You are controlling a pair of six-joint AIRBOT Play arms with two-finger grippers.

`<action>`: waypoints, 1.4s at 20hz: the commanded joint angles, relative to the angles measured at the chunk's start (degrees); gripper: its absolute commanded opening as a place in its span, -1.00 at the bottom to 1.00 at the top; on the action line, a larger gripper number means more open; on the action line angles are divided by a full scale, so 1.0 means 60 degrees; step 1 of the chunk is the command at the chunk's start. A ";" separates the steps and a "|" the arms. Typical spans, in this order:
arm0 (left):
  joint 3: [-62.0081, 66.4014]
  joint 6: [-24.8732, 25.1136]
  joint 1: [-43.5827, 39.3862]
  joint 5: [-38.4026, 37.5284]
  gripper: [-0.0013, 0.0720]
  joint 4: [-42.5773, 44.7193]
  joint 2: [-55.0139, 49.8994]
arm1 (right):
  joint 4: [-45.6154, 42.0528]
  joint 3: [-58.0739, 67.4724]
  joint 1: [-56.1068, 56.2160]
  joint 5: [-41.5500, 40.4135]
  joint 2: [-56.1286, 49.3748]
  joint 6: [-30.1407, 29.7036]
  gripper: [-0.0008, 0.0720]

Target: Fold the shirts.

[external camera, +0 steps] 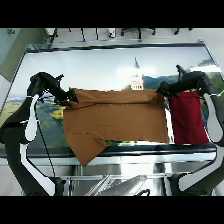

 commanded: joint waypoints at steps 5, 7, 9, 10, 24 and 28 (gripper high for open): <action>0.0514 -0.0514 0.1308 0.3144 0.56 0.0430 0.1657 | -0.0947 -0.0051 -0.1858 -0.2871 0.2393 0.0328 0.07; -0.1217 -0.0372 0.1555 0.2619 0.56 0.0561 0.3122 | -0.1443 -0.1082 -0.2248 -0.2947 0.3337 0.0168 0.01; -0.3770 -0.0073 0.1698 0.1894 0.56 0.0557 0.4779 | -0.1497 -0.2645 -0.2473 -0.2572 0.4331 -0.0299 0.01; -0.5217 -0.0069 0.1756 0.1388 0.56 0.0546 0.5625 | -0.1483 -0.3570 -0.2568 -0.2116 0.4860 -0.0477 0.01; -1.3500 0.1439 0.1504 -0.3727 0.54 -0.2583 0.8091 | -0.0984 -0.6765 -0.2663 -0.0958 0.5898 -0.0670 0.02; -1.2601 0.1515 0.0900 -0.3730 -0.67 -0.2758 0.7246 | -0.0958 -0.6765 -0.2667 -0.0962 0.5894 -0.0692 0.03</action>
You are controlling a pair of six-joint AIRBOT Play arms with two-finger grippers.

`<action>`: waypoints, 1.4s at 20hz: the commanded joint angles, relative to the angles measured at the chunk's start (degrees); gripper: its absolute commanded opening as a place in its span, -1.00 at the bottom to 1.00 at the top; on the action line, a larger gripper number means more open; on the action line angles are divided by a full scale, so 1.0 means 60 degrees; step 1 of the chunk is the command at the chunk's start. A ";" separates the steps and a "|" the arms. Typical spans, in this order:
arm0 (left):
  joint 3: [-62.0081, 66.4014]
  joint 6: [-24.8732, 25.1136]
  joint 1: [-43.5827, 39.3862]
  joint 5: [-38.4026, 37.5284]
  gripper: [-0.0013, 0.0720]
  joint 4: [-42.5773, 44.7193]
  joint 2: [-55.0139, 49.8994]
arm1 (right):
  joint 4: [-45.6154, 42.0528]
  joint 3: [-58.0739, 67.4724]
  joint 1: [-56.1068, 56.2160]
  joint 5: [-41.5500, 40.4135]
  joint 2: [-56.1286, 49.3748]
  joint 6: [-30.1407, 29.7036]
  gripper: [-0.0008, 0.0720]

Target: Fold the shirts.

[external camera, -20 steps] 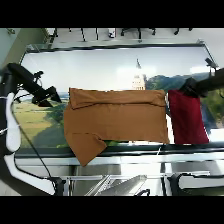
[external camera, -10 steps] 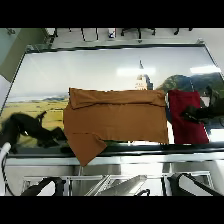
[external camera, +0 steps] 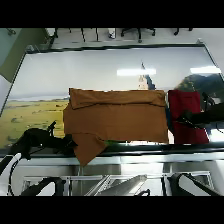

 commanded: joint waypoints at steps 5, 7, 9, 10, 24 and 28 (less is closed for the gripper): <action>0.2033 0.0149 -0.0787 0.1144 -0.92 0.0579 -0.0630 | -0.0630 -0.0131 -0.0007 -0.0237 0.0000 0.0270 0.40; 0.2146 0.0153 -0.0787 0.1716 -0.92 0.1060 -0.0484 | -0.0579 -0.0656 0.0000 -0.0364 0.0004 0.0393 0.40; 0.1876 0.0153 -0.0696 0.1555 -0.92 0.1180 -0.0146 | -0.0423 -0.1446 -0.0004 -0.0211 -0.0029 0.0372 0.40; 0.1781 0.0153 -0.0601 0.1515 -0.92 0.1293 0.0004 | -0.0423 -0.1767 -0.0007 -0.0058 -0.0106 0.0368 0.40; 0.1628 0.0372 0.0481 0.1643 -0.92 0.1282 0.1351 | 0.1993 -0.2244 0.0317 0.0404 -0.1974 -0.0885 0.39; 0.1628 0.0375 0.0481 0.1668 -0.92 0.1282 0.1351 | 0.1993 -0.2248 0.1173 0.0488 -0.2073 -0.0900 0.02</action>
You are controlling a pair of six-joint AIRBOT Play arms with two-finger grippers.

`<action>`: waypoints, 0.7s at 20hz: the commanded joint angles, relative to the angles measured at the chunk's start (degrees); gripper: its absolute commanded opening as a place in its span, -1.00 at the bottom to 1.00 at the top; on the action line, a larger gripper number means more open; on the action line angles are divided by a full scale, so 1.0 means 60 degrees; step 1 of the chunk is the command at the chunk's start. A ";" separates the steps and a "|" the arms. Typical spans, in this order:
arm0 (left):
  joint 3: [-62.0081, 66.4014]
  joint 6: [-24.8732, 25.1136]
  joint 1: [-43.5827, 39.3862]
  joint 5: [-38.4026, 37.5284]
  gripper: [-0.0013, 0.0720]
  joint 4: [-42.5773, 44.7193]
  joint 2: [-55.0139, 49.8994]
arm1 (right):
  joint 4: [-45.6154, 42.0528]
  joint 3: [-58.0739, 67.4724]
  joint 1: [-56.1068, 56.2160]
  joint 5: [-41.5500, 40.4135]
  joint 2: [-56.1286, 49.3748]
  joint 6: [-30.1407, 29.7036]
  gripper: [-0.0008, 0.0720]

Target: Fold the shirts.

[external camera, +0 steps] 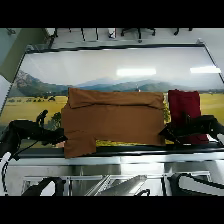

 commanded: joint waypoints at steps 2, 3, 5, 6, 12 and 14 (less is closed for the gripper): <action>-0.0004 0.0004 0.0015 0.0047 -0.92 -0.0007 0.0025 | 0.0208 -0.0007 0.0554 -0.0015 -0.0135 -0.0273 -0.63; -0.0004 0.0007 0.0018 0.0106 -0.92 -0.0004 0.0029 | 0.0193 -0.0007 0.0532 -0.0255 -0.0131 -0.0324 -0.93; -0.0004 0.0098 0.0018 0.0233 -0.92 0.0248 0.0117 | 0.0127 -0.0007 0.0528 -0.0783 -0.0073 -0.0324 -0.92; -0.0004 0.0015 0.0022 0.0455 -0.92 0.0630 0.0299 | 0.0095 -0.0007 0.0528 -0.0900 0.0007 -0.0321 -0.92; -0.0004 -0.0816 0.0025 0.2342 -0.92 0.2754 0.2889 | -0.2718 -0.0011 0.0546 -0.0790 0.1778 0.1985 -0.92; 0.0000 -0.0951 0.0015 0.2022 -0.92 0.2532 0.3450 | -0.2408 -0.0004 0.0546 -0.0703 0.2342 0.1789 -0.92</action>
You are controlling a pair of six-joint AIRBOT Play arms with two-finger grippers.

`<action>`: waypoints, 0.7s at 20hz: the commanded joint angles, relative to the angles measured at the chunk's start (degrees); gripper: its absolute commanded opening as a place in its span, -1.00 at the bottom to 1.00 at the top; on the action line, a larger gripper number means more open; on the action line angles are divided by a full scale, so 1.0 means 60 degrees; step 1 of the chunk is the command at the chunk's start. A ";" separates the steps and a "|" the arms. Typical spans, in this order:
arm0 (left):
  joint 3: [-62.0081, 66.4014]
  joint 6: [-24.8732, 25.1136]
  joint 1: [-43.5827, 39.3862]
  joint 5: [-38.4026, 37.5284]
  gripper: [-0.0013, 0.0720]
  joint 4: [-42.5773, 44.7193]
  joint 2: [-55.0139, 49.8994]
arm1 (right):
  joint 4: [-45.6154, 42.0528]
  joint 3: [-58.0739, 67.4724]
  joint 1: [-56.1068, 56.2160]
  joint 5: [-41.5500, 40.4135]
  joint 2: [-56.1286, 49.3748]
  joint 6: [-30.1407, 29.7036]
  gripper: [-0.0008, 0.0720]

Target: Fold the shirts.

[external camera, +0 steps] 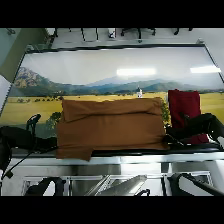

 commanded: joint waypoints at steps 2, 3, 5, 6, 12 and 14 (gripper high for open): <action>0.0142 -0.0255 0.0000 -0.0652 -0.92 -0.0372 0.0991 | 0.0372 0.0244 0.0011 0.0437 0.1005 -0.0066 -0.92; 0.0452 -0.0255 -0.0004 -0.1122 -0.92 -0.0696 0.0714 | 0.1045 0.0503 0.0011 0.0652 0.0980 -0.0448 -0.92; 0.1268 -0.0255 -0.0153 -0.1818 -0.92 -0.0994 -0.0175 | 0.2444 0.1104 0.0055 0.1264 0.0805 -0.1169 -0.92; 0.1763 -0.0255 -0.0342 -0.2127 -0.92 -0.0980 -0.0798 | 0.2790 0.1443 0.0186 0.1617 0.0623 -0.1311 -0.92; 0.4830 -0.0266 -0.1464 -0.3716 -0.92 -0.0973 -0.5260 | 0.2794 0.3643 0.1086 0.3370 -0.1621 -0.1807 -0.92; 0.5683 -0.0262 -0.1650 -0.3847 -0.92 -0.0973 -0.6681 | 0.2794 0.4167 0.1213 0.3585 -0.2597 -0.1861 -0.92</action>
